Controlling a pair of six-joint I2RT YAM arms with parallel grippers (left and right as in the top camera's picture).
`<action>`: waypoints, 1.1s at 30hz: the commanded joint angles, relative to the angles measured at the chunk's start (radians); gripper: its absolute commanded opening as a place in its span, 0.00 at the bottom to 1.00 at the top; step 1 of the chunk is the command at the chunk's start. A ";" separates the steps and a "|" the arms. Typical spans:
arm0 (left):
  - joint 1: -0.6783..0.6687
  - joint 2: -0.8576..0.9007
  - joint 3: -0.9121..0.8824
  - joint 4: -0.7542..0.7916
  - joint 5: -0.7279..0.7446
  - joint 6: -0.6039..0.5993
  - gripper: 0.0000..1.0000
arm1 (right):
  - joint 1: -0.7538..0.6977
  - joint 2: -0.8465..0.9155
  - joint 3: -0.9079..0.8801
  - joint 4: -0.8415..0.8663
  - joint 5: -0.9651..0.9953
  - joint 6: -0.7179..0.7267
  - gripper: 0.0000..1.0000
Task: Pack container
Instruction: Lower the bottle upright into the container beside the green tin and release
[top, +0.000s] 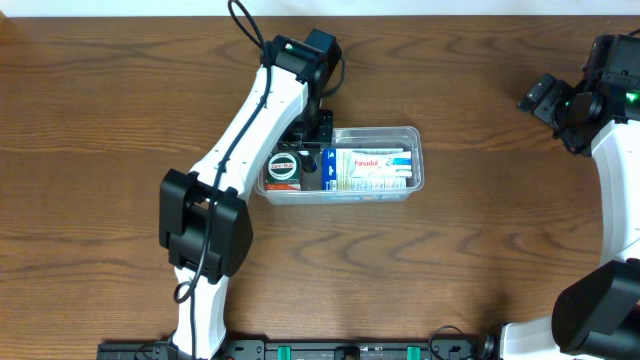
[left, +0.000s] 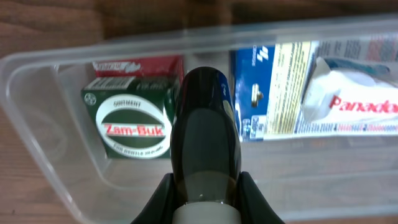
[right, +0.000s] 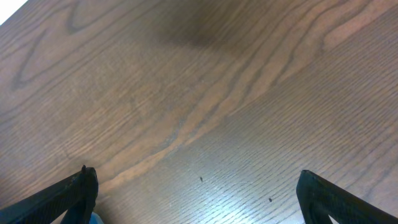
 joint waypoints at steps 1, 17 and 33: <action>0.000 0.023 -0.004 0.007 -0.013 -0.027 0.09 | -0.003 0.005 0.000 -0.001 0.004 0.011 0.99; 0.000 0.050 -0.112 0.101 -0.012 -0.049 0.09 | -0.003 0.005 0.000 -0.001 0.004 0.011 0.99; 0.000 0.050 -0.147 0.134 -0.007 -0.048 0.38 | -0.003 0.005 0.000 -0.001 0.004 0.011 0.99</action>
